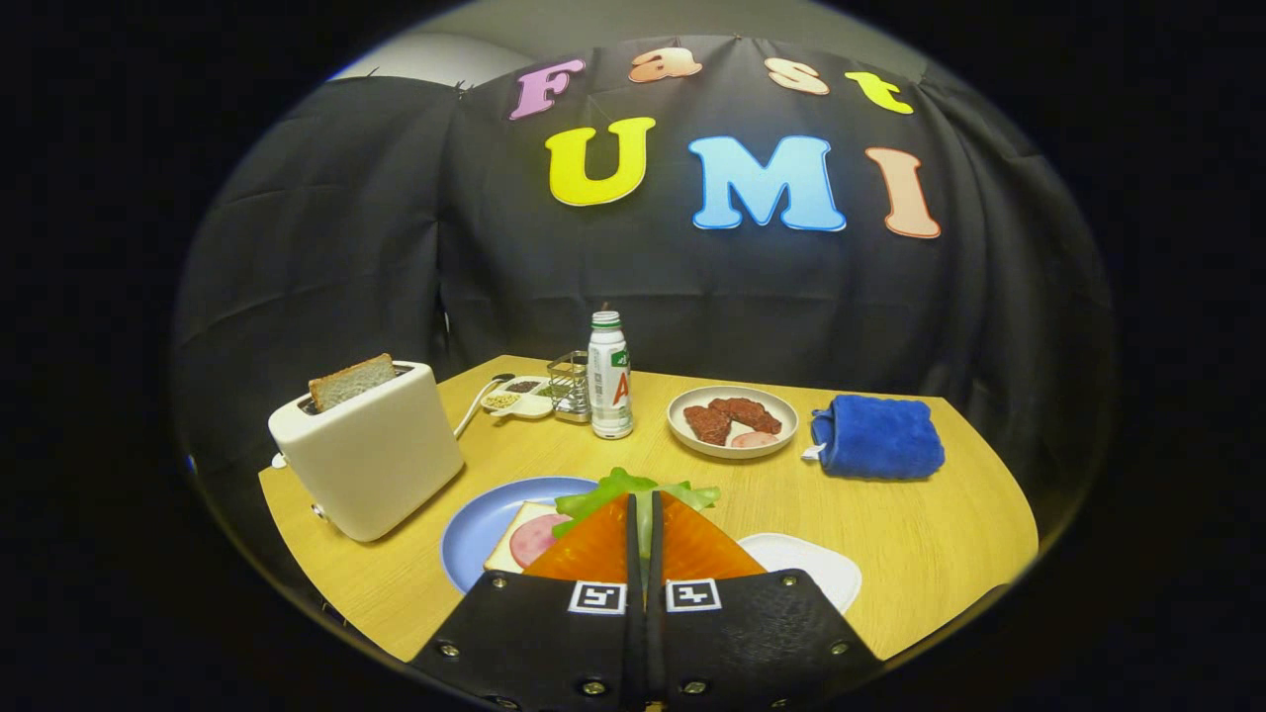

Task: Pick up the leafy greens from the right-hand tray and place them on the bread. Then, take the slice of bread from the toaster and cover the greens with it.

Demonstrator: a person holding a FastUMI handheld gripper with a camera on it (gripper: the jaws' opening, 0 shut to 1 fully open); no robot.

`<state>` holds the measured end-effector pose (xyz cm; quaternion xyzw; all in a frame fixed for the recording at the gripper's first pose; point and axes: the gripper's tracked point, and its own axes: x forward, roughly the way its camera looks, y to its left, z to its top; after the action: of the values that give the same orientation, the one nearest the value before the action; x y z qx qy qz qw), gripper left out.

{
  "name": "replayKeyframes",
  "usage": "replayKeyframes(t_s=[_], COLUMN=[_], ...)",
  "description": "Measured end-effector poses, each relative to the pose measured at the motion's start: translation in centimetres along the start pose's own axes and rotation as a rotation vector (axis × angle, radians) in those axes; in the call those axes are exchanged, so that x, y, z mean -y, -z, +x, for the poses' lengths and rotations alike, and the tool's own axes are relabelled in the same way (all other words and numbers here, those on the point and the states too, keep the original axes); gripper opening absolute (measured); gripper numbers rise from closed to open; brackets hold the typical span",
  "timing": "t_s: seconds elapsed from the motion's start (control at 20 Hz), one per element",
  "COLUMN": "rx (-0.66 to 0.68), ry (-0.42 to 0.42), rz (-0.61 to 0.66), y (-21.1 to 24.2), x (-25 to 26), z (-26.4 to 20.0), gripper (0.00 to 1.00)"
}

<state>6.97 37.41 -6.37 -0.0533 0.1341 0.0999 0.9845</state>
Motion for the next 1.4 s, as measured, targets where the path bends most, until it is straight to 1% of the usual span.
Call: replayKeyframes(t_s=[0.35,0.7,1.25,1.3,1.4], rx=[-0.015,-0.076,-0.143,-0.149,-0.159], ry=[-0.027,-0.067,-0.069,-0.068,-0.062], rz=[0.024,0.031,0.058,0.066,0.065], y=[0.8,3.6,6.3,6.5,6.9], x=[-3.4,-6.2,-5.8,-5.7,-5.5], z=[2.6,4.3,4.2,4.1,3.9], gripper=[0.01,0.01,0.01,0.02,0.09])
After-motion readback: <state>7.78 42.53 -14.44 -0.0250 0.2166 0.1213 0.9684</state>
